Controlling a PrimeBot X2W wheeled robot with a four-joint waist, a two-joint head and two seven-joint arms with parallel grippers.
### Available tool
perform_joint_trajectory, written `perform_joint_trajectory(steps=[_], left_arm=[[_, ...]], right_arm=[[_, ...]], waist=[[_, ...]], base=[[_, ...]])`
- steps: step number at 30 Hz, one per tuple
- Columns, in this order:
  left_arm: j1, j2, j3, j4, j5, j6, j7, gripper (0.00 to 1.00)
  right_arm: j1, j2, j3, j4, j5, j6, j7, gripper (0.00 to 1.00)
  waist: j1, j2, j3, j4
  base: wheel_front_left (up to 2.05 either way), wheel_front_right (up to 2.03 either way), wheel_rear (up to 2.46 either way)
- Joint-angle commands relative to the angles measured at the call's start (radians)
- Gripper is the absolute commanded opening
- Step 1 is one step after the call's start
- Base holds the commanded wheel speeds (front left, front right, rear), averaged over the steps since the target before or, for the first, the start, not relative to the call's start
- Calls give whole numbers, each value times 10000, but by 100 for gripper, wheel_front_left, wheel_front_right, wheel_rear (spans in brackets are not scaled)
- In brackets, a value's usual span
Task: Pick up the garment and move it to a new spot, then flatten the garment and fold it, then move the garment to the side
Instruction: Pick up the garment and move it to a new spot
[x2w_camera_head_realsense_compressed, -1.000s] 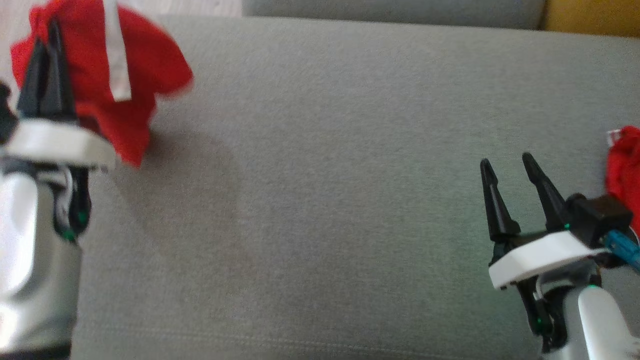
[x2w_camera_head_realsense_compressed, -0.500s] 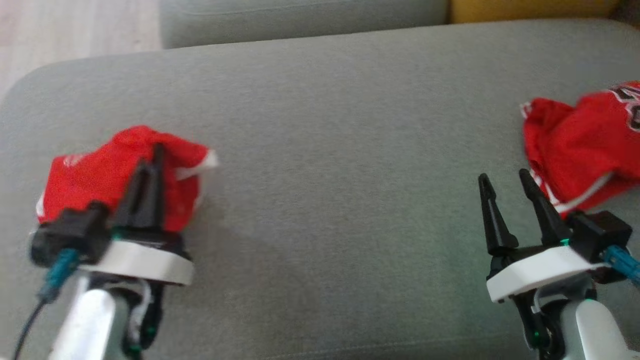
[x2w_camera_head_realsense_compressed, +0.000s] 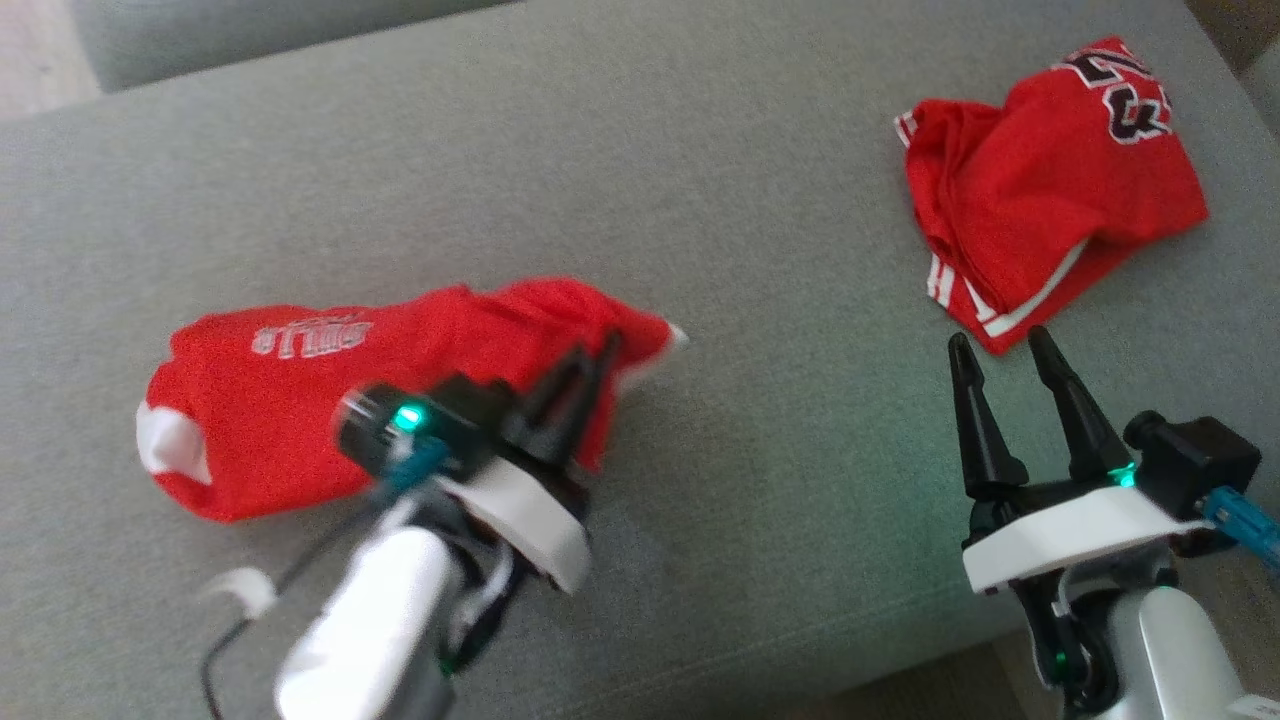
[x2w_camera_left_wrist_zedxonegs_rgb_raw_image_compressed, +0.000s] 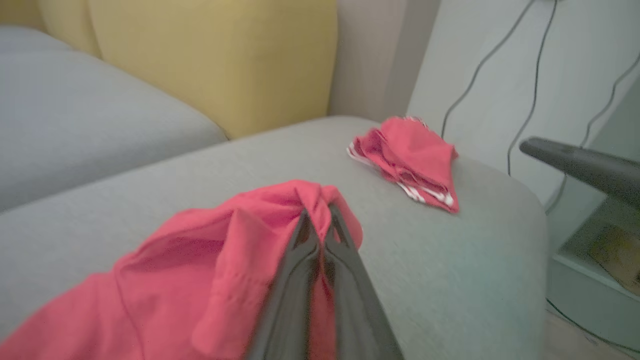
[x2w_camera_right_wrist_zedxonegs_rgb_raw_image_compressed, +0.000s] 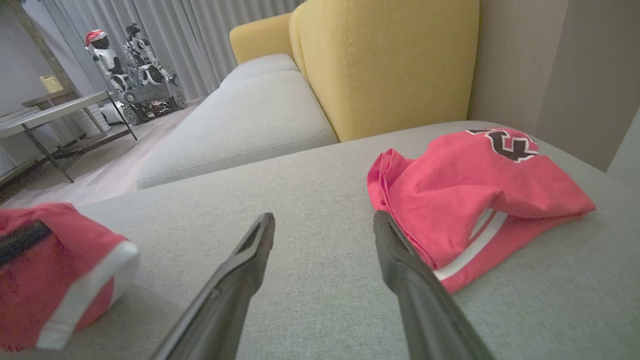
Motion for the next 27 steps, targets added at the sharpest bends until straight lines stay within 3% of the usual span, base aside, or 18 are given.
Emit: perform_joint_trajectory(steps=[1,4,5,6,13,19,27], left_arm=[[-457,-38,125,-126,68,-72,28,0],[-579,-248,-457,738,-19,-217,106,2],[-628,-290,-588,988,-45,-244,85,37],[-688,-326,-682,1194,-61,-262,30,97],[-905,-411,-755,1395,-71,-201,-938,100],[-569,-158,333,474,-185,671,-1256,100],[241,700,2317,-423,-457,1693,-1293,100]], right_arm=[[-383,-32,261,-262,77,-7,-126,100],[-435,-32,279,-119,132,-7,-230,100],[-451,-32,290,-72,141,-7,-255,100],[-471,-32,311,-35,133,-7,-269,100],[-518,-32,361,135,-89,-7,-296,100],[-365,-32,279,94,-267,-7,-117,100],[-130,-32,92,-115,-494,-7,244,100]], waist=[[0,0,256,-230],[0,0,330,-259],[0,0,333,-248],[0,0,335,-224],[0,0,2,274],[0,0,-483,954],[0,0,-970,1909]], base=[[0,0,0],[0,0,0],[0,0,0],[0,0,0],[0,0,0],[0,0,0],[0,0,0]])
